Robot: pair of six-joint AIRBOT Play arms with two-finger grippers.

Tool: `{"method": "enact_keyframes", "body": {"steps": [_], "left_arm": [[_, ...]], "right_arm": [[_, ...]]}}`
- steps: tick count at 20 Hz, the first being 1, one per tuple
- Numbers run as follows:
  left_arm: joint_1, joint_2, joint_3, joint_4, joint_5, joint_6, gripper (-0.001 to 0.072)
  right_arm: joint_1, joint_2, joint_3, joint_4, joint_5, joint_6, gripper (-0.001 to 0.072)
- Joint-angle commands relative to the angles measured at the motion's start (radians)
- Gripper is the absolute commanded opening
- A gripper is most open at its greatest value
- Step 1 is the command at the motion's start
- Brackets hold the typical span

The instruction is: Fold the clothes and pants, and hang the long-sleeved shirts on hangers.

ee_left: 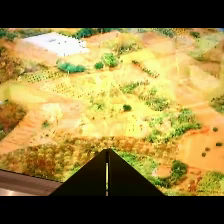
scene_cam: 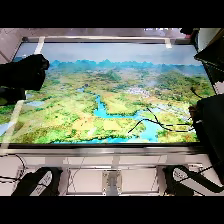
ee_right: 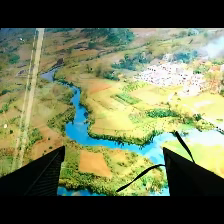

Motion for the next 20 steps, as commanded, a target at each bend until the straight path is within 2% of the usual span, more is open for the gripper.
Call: {"method": "enact_keyframes", "body": {"steps": [1, 11, 16, 20], "left_arm": [[0.000, 0.000, 0.000, 0.000, 0.000, 0.000, 0.0041], [0.000, 0.000, 0.000, 0.002, 0.003, 0.005, 0.0041], [0.001, -0.032, 0.000, 0.005, 0.102, 0.016, 0.0040], [0.002, -0.103, 0.000, 0.034, 0.165, 0.016, 0.0041]], "right_arm": [[0.001, 0.000, 0.001, 0.000, 0.000, 0.000, 0.0692], [0.000, 0.000, 0.001, 0.000, 0.000, 0.000, 0.0692], [0.000, 0.000, 0.001, 0.000, -0.003, -0.003, 0.0693], [0.000, 0.000, 0.001, 0.000, -0.111, -0.003, 0.0692]]}}
